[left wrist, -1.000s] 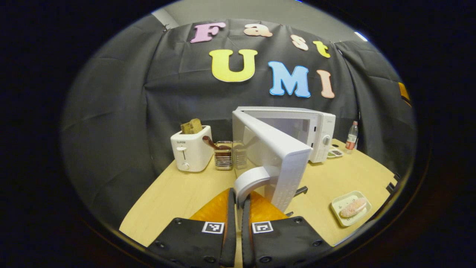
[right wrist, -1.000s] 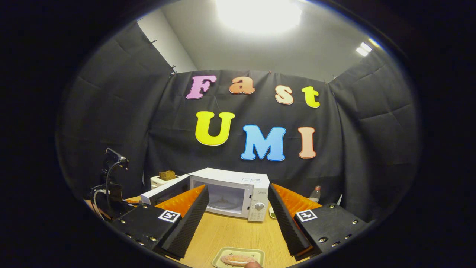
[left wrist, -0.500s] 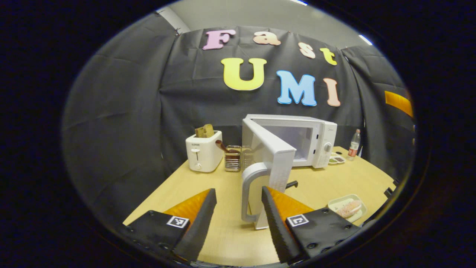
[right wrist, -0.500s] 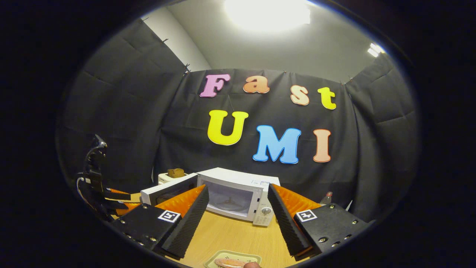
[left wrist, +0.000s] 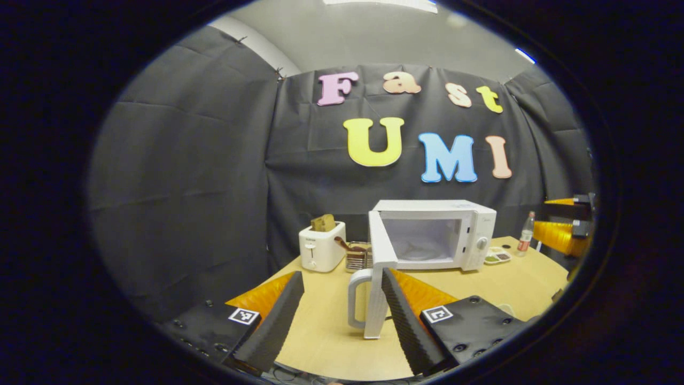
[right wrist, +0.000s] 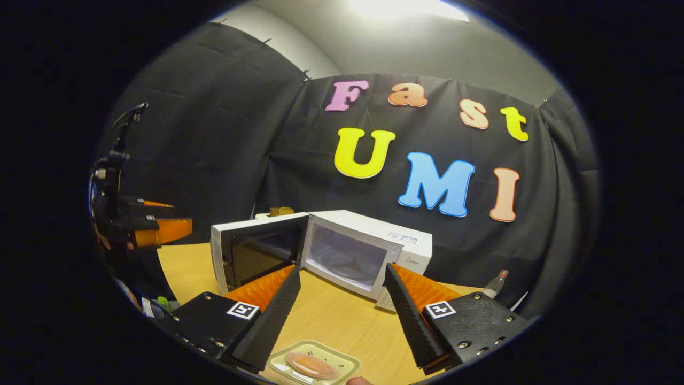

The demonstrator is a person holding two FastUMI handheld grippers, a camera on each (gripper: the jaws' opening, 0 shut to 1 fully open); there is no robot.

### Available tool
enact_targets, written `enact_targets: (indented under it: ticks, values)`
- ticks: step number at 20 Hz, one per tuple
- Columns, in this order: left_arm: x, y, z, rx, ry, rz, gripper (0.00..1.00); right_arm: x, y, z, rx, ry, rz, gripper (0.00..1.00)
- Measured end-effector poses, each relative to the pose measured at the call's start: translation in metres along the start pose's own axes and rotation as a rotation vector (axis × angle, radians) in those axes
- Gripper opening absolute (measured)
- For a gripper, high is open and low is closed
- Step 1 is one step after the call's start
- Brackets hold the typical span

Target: Open the microwave oven with the left hand, put the food in, and close the microwave oven.

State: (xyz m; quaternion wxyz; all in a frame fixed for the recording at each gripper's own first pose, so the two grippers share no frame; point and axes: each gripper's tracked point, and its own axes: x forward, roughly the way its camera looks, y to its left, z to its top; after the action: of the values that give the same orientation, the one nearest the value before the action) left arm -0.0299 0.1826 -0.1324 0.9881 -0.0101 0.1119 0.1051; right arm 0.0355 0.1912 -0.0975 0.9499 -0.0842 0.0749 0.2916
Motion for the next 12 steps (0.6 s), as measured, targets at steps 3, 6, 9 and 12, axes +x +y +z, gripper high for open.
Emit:
enact_targets:
  ticks: [3,6,9,12]
  values:
    - [-0.011,-0.005,0.011,-0.009,-0.02,0.048,0.95,0.004,0.006,-0.027,-0.048,0.049,0.082,0.97]
    - [-0.025,-0.009,0.015,-0.01,-0.024,0.089,0.93,0.005,0.02,-0.059,-0.069,0.113,0.187,0.98]
    - [-0.035,-0.016,0.016,0.016,-0.027,0.121,0.96,0.0,0.031,-0.09,-0.117,0.174,0.277,0.98]
    - [-0.043,-0.019,0.017,0.031,-0.029,0.151,0.95,-0.002,0.039,-0.122,-0.136,0.239,0.35,0.98]
